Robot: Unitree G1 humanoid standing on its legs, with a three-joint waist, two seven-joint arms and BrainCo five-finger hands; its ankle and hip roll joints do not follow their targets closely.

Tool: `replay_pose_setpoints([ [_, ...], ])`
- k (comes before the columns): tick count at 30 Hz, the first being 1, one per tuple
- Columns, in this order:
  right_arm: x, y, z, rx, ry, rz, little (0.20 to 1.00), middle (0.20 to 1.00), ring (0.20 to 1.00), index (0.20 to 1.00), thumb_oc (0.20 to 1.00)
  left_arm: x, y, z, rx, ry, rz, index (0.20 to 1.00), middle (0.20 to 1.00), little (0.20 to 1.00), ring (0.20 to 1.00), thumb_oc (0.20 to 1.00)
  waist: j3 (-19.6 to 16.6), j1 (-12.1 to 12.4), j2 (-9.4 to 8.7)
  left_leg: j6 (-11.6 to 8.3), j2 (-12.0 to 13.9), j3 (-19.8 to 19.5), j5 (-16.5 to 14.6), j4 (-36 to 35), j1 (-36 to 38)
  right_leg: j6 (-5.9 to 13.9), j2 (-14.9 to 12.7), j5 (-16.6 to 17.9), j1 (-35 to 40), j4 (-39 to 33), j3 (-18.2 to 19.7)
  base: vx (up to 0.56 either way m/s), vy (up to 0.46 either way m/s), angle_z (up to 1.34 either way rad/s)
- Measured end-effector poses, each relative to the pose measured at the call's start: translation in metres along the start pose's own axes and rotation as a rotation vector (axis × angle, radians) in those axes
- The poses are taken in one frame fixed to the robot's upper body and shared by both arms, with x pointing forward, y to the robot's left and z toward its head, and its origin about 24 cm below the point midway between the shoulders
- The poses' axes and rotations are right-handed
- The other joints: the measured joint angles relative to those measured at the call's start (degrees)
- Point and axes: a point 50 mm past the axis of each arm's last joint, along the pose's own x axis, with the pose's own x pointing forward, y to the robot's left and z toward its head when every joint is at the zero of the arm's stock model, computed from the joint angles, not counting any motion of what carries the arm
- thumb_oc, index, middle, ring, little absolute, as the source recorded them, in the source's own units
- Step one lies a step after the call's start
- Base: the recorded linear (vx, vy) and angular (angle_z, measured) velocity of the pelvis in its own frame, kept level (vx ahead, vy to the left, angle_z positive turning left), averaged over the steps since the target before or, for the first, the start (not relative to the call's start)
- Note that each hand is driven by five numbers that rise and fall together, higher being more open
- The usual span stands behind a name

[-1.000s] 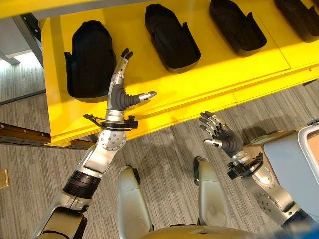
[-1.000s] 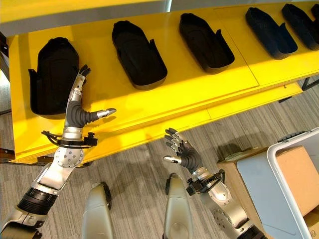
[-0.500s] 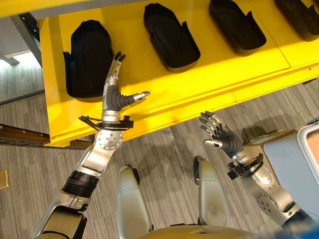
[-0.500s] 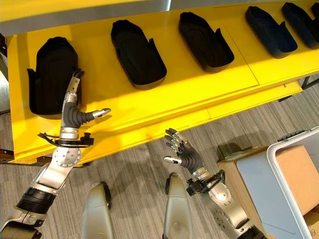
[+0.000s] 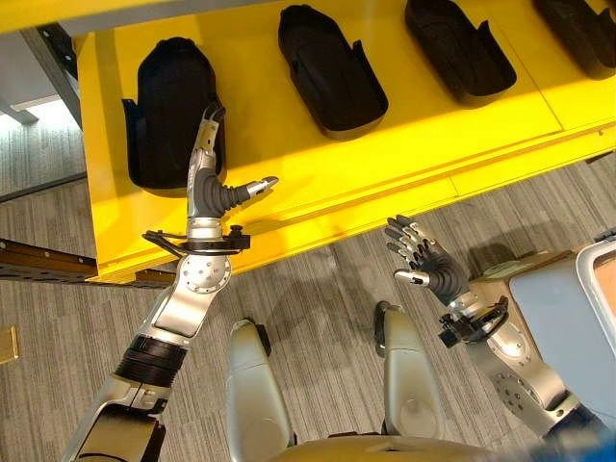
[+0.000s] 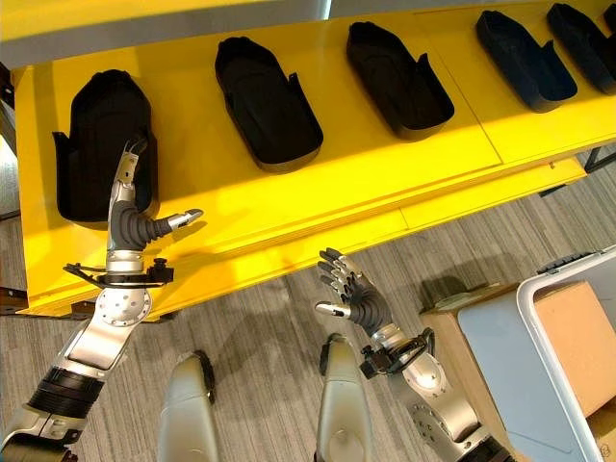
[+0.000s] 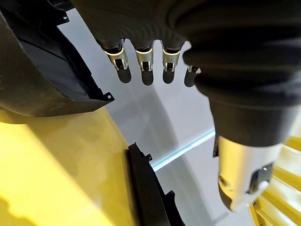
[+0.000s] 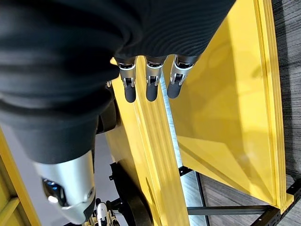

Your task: Move parts from the plastic box to the shelf.

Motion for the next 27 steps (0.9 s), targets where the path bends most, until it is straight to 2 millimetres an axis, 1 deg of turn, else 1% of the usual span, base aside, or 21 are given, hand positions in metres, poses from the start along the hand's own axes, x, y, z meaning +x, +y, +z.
replay_pose_setpoints([
  [7, 0.0, 0.0, 0.0, 0.001, 0.002, -0.001, 1.0, 1.0, 1.0, 1.0, 1.0, -0.001, 0.0, -0.003, 0.005, 0.019, -0.001, 1.0, 1.0, 1.0, 1.0, 1.0, 0.05, -0.06, 0.08, 0.0, 0.01, -0.01, 0.0, 0.0, 0.01, -0.02, -0.01, -0.01, -0.05, 0.03, 0.01, 0.0, 0.0, 0.0],
  [11, 0.0, 0.0, 0.0, 0.001, 0.002, -0.002, 1.0, 1.0, 1.0, 1.0, 1.0, -0.004, -0.003, -0.013, 0.005, 0.074, -0.003, 1.0, 1.0, 1.0, 1.0, 1.0, 0.1, -0.06, 0.16, 0.0, 0.02, 0.0, 0.0, 0.03, 0.01, -0.04, -0.01, -0.02, -0.06, 0.09, 0.02, 0.0, 0.0, 0.0],
  [13, 0.0, 0.0, 0.0, 0.002, 0.001, -0.002, 1.0, 1.0, 1.0, 1.0, 1.0, -0.008, -0.008, -0.018, -0.01, 0.112, -0.003, 1.0, 1.0, 1.0, 1.0, 1.0, 0.21, -0.05, 0.32, 0.0, 0.02, 0.0, 0.0, 0.05, 0.0, -0.05, 0.0, -0.03, -0.08, 0.13, 0.02, 0.0, 0.0, 0.0],
  [14, 0.0, 0.0, 0.0, 0.001, 0.001, -0.001, 1.0, 1.0, 1.0, 1.0, 1.0, -0.008, -0.008, -0.018, -0.012, 0.113, -0.002, 1.0, 1.0, 1.0, 1.0, 1.0, 0.23, -0.05, 0.36, 0.0, 0.02, 0.02, 0.0, 0.05, 0.01, -0.06, 0.01, -0.03, -0.08, 0.15, 0.02, 0.0, 0.0, 0.0],
  [19, 0.0, 0.0, -0.001, 0.002, 0.003, -0.003, 1.0, 1.0, 1.0, 1.0, 1.0, -0.01, -0.011, -0.021, -0.121, 0.177, 0.028, 1.0, 1.0, 1.0, 1.0, 1.0, 0.41, -0.04, 0.63, 0.0, 0.02, 0.02, 0.0, 0.11, 0.02, -0.12, 0.01, -0.07, -0.1, 0.3, 0.02, 0.0, 0.0, 0.0],
  [27, 0.0, 0.0, -0.001, 0.012, 0.005, -0.02, 1.0, 1.0, 1.0, 1.0, 1.0, -0.008, -0.011, -0.022, -0.189, 0.202, 0.051, 1.0, 1.0, 1.0, 1.0, 1.0, 0.4, -0.09, 0.65, -0.01, 0.07, 0.03, 0.01, 0.21, 0.1, -0.16, 0.02, -0.09, -0.11, 0.41, 0.05, 0.0, 0.0, 0.0],
])
